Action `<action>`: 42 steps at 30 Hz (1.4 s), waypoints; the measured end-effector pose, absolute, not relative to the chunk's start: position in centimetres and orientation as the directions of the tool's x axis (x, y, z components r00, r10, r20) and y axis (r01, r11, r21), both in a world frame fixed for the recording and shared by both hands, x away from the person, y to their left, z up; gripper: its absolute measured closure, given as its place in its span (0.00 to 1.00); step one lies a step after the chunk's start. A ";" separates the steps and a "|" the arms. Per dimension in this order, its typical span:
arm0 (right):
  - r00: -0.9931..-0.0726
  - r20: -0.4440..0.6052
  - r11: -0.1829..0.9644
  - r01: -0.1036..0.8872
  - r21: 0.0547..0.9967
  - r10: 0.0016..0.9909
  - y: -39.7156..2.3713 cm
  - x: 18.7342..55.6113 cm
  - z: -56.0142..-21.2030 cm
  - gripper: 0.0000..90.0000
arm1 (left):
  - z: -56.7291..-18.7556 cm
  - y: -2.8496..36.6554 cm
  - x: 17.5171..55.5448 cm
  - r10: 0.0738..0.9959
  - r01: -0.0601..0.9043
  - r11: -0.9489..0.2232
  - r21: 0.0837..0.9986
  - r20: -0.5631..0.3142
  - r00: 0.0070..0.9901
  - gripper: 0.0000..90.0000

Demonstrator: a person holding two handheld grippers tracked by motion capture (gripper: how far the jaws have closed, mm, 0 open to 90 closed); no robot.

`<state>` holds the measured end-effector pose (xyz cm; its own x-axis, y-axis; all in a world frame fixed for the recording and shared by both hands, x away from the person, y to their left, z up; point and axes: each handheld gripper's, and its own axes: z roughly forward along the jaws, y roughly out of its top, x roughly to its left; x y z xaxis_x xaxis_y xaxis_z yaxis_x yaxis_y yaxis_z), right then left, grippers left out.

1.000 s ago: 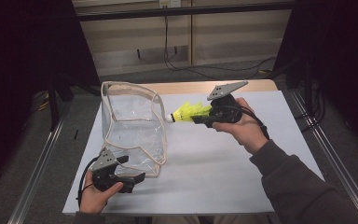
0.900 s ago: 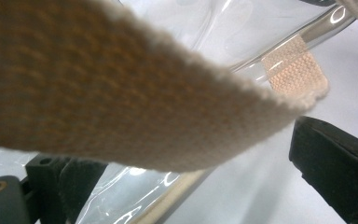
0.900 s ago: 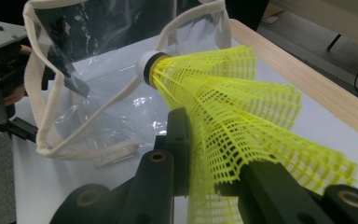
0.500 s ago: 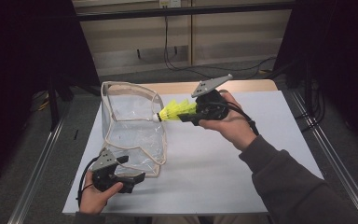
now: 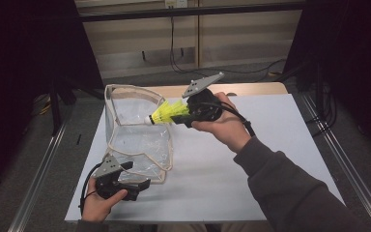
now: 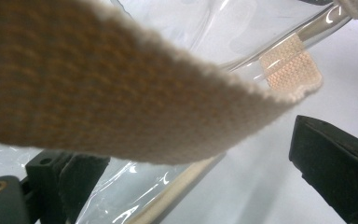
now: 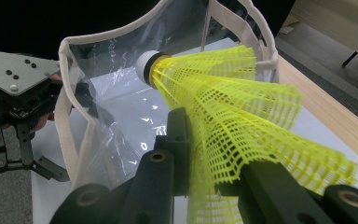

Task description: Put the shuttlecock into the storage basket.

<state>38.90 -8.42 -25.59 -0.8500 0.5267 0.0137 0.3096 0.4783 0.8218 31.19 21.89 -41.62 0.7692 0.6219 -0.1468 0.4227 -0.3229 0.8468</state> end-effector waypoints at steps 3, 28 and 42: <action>-0.850 0.014 0.480 0.311 0.820 0.526 -8.0 39.0 -25.6 0.88 | -41.7 21.9 31.2 0.617 0.418 -0.323 0.849 -0.146 0.773 0.06; -0.862 -0.016 0.530 0.296 0.795 0.506 -4.1 39.4 -25.7 0.88 | -41.6 22.0 31.1 0.616 0.422 -0.321 0.848 -0.151 0.773 0.06; -0.861 -0.020 0.542 0.301 0.785 0.507 -2.4 40.0 -26.7 0.88 | -41.7 22.0 31.1 0.618 0.420 -0.317 0.850 -0.150 0.772 0.06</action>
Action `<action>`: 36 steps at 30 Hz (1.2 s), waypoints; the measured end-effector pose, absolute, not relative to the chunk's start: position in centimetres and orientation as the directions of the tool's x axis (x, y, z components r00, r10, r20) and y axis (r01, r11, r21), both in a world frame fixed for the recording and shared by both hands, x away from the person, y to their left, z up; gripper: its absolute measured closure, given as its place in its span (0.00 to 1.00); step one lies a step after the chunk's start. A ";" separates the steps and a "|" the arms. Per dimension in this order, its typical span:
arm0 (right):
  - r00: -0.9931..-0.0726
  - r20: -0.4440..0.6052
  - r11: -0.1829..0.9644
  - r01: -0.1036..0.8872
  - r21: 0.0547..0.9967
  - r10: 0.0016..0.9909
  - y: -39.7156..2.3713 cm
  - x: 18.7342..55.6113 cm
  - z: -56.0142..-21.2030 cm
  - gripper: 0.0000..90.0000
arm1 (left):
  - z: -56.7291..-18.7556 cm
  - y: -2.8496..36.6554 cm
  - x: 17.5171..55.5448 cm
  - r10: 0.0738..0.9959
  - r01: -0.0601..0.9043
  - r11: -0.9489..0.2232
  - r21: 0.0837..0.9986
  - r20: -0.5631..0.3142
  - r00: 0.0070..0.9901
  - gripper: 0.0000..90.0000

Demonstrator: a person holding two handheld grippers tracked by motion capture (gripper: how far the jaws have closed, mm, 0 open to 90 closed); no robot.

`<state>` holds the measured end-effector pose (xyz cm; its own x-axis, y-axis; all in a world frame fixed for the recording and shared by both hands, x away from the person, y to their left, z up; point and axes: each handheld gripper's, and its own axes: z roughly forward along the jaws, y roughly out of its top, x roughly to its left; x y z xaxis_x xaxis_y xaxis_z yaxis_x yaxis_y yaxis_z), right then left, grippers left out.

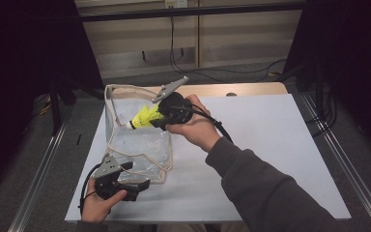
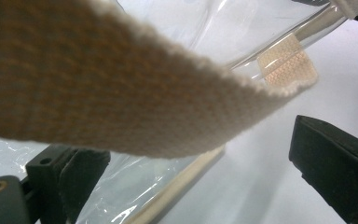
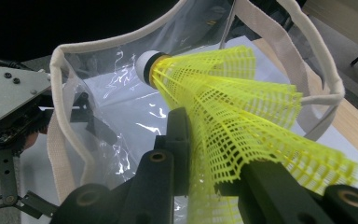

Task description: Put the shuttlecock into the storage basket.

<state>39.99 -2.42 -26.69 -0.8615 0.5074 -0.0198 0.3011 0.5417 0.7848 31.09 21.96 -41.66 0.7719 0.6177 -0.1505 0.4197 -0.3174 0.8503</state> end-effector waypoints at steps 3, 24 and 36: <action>-0.860 -0.023 0.544 0.301 0.783 0.509 -2.2 40.1 -26.8 0.88 | -41.7 22.0 31.1 0.617 0.419 -0.317 0.850 -0.150 0.772 0.06; -0.855 -0.049 0.565 0.298 0.770 0.517 -0.3 40.8 -27.6 0.88 | -41.6 21.9 31.0 0.618 0.419 -0.318 0.850 -0.149 0.772 0.06; -0.852 -0.056 0.575 0.302 0.760 0.521 0.7 41.2 -28.3 0.88 | -41.6 22.0 31.0 0.618 0.419 -0.317 0.851 -0.150 0.772 0.06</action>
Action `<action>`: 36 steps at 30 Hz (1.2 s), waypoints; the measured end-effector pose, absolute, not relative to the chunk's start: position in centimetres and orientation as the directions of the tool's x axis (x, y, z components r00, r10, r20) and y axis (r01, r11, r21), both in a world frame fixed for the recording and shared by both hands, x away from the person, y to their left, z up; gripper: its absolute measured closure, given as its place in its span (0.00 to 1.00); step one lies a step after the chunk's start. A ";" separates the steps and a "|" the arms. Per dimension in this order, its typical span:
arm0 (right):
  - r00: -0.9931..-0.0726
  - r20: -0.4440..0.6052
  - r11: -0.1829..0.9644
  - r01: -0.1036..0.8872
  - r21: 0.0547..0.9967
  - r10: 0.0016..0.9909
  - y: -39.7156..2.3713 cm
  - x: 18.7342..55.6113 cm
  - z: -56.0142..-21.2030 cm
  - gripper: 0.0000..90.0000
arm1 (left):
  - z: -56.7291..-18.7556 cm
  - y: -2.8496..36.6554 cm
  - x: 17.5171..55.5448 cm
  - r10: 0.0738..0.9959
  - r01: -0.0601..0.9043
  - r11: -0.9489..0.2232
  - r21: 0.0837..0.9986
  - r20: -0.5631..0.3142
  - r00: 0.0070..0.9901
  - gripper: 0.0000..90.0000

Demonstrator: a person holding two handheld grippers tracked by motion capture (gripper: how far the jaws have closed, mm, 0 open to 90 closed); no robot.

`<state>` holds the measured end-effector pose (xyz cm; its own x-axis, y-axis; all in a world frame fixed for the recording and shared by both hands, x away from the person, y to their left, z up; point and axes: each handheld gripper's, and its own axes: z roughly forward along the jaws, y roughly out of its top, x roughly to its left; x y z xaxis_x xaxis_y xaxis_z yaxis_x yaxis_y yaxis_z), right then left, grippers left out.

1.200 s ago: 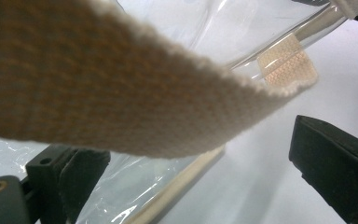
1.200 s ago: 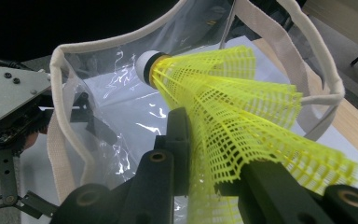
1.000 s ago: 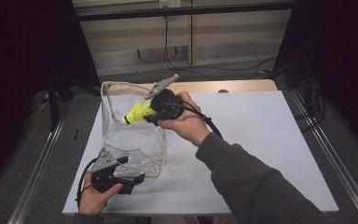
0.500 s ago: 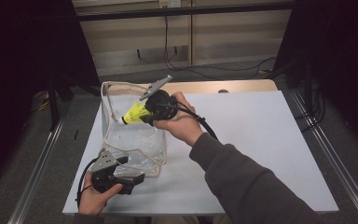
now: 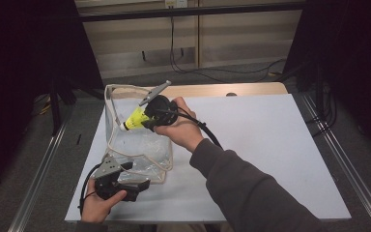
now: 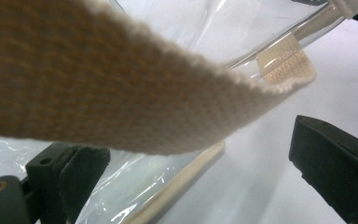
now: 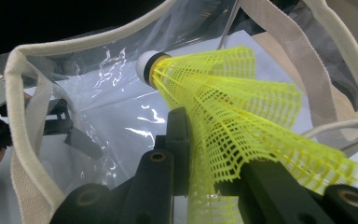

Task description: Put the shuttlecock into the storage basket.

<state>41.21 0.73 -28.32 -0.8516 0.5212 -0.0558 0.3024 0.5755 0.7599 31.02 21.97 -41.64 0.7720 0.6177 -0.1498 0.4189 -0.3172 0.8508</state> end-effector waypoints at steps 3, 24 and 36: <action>-0.852 -0.057 0.577 0.302 0.759 0.521 0.9 41.2 -28.4 0.88 | -41.6 22.0 31.0 0.618 0.418 -0.318 0.851 -0.149 0.772 0.06; -0.855 -0.044 0.586 0.317 0.746 0.517 3.1 41.5 -29.7 0.88 | -41.6 22.0 31.0 0.617 0.419 -0.319 0.850 -0.150 0.773 0.06; -0.849 -0.033 0.587 0.337 0.736 0.528 4.0 41.9 -30.3 0.88 | -41.7 22.0 31.0 0.616 0.416 -0.319 0.852 -0.147 0.774 0.06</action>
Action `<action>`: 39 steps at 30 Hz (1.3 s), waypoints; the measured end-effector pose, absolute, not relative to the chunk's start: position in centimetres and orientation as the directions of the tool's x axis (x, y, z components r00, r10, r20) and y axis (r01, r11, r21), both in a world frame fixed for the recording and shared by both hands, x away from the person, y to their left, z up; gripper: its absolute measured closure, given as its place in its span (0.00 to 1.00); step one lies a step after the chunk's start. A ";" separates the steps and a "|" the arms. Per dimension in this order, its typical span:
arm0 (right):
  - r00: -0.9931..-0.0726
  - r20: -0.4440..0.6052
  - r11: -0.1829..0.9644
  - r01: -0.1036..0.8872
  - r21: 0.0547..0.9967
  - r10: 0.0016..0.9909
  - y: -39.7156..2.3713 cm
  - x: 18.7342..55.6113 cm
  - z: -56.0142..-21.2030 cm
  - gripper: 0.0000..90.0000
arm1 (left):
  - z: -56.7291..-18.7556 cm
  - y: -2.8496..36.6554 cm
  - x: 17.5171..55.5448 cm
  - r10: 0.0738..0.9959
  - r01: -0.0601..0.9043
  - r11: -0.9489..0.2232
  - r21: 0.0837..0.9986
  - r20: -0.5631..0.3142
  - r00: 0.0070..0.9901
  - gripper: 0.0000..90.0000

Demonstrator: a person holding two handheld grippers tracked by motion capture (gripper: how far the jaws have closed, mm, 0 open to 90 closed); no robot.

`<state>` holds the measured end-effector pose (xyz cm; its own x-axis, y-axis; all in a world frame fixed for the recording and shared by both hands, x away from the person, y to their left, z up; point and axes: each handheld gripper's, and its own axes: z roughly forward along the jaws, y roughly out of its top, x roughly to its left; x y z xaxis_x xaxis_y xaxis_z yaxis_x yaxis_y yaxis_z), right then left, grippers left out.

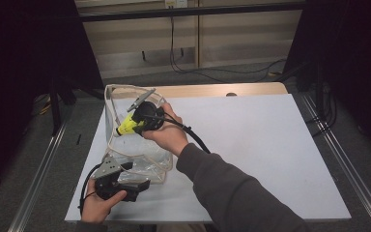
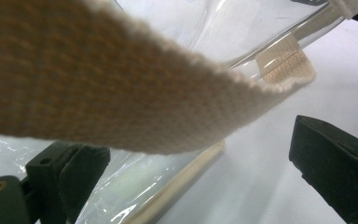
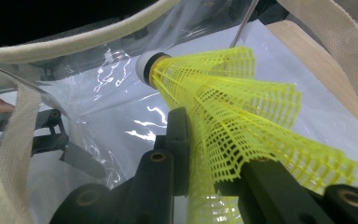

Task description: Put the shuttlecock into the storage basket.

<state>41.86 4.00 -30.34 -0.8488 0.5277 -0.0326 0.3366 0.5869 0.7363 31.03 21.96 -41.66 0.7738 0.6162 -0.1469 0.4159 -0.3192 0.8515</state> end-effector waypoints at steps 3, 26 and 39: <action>-0.846 -0.032 0.584 0.339 0.738 0.531 4.2 41.9 -30.3 0.88 | -41.7 22.0 31.0 0.616 0.416 -0.319 0.852 -0.148 0.774 0.06; -0.837 -0.016 0.590 0.371 0.717 0.546 5.8 42.3 -31.4 0.88 | -41.7 22.0 31.0 0.613 0.414 -0.317 0.853 -0.149 0.776 0.06; -0.835 -0.006 0.589 0.382 0.712 0.550 6.2 42.0 -31.1 0.88 | -41.6 22.1 31.0 0.612 0.416 -0.319 0.852 -0.150 0.777 0.06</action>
